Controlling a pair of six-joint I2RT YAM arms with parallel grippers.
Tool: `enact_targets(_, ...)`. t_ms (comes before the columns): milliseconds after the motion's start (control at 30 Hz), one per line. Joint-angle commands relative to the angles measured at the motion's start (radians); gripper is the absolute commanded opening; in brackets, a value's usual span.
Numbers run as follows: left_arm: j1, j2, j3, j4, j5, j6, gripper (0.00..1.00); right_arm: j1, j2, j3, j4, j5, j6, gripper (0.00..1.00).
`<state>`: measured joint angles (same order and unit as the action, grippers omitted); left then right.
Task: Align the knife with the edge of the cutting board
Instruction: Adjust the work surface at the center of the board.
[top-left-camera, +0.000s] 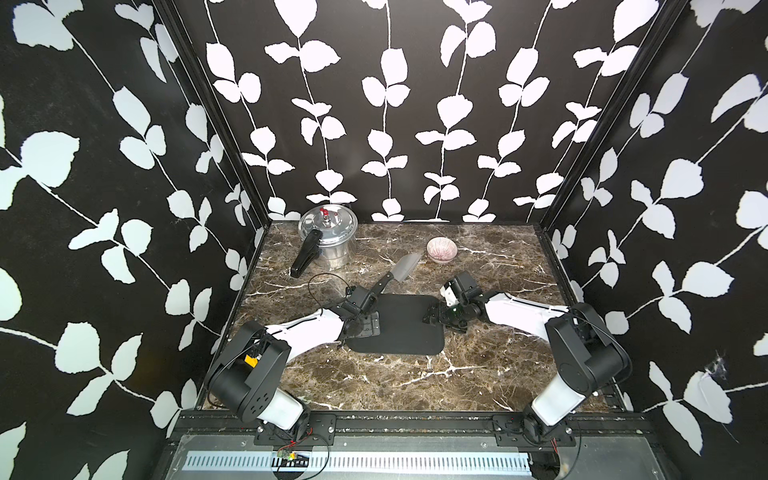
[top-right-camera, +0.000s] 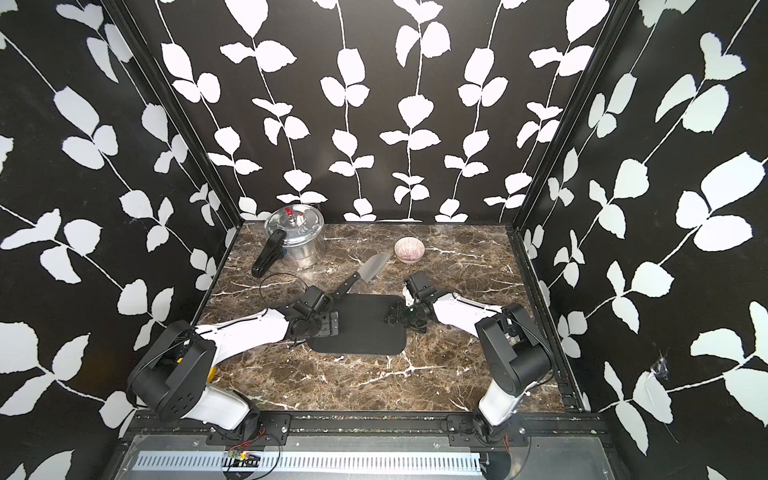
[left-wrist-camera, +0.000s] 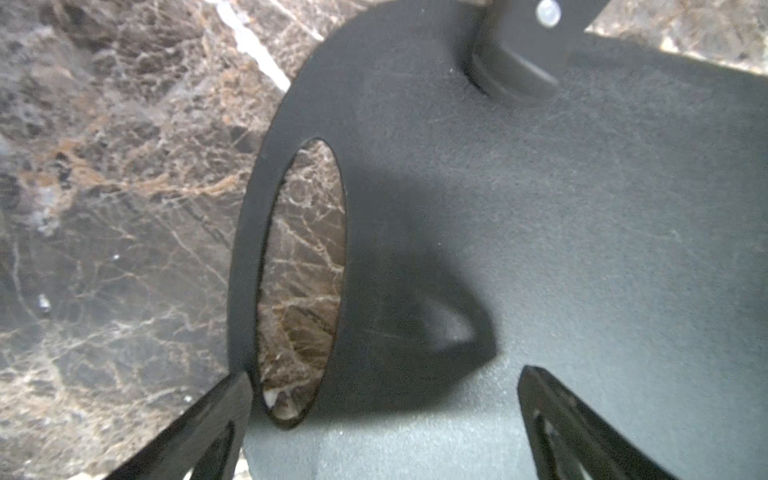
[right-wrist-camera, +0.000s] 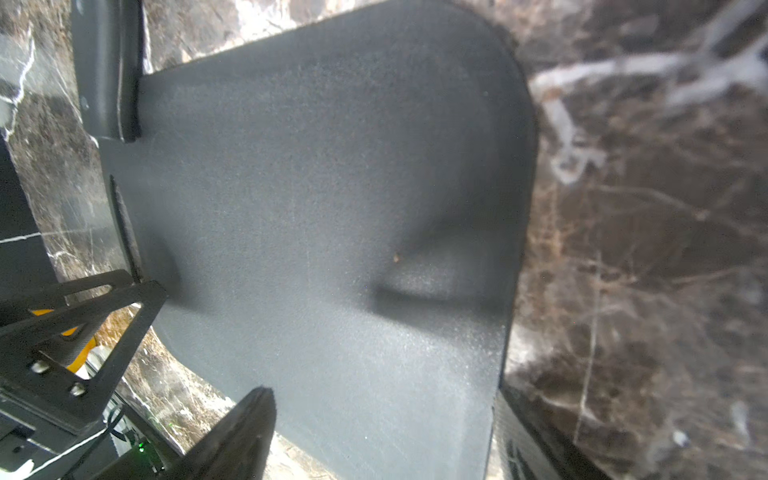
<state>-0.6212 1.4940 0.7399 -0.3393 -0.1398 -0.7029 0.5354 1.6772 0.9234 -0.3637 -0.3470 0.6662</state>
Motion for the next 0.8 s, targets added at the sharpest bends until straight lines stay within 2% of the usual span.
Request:
enact_targets(0,-0.002,-0.007,-0.014,-0.065,0.028,-0.026,0.98,0.006,0.038,-0.003,-0.025,0.003,-0.029,0.84)
enact_targets(333,-0.002,-0.034,0.033,-0.122,-0.017,-0.021,0.99,0.004,0.025,0.034,-0.053,0.005,-0.031,0.84)
enact_targets(533,-0.002,-0.061,0.146,-0.211,-0.117,0.068,0.98,-0.014,-0.018,0.079,-0.079,0.027,-0.047,0.85)
enact_targets(633,-0.002,-0.052,0.225,-0.260,-0.128,0.122,0.98,-0.025,-0.017,0.102,-0.087,0.031,-0.059,0.85)
enact_targets(767,-0.002,-0.015,0.297,-0.241,-0.119,0.203,0.99,-0.033,0.015,0.093,-0.076,0.022,-0.056,0.85)
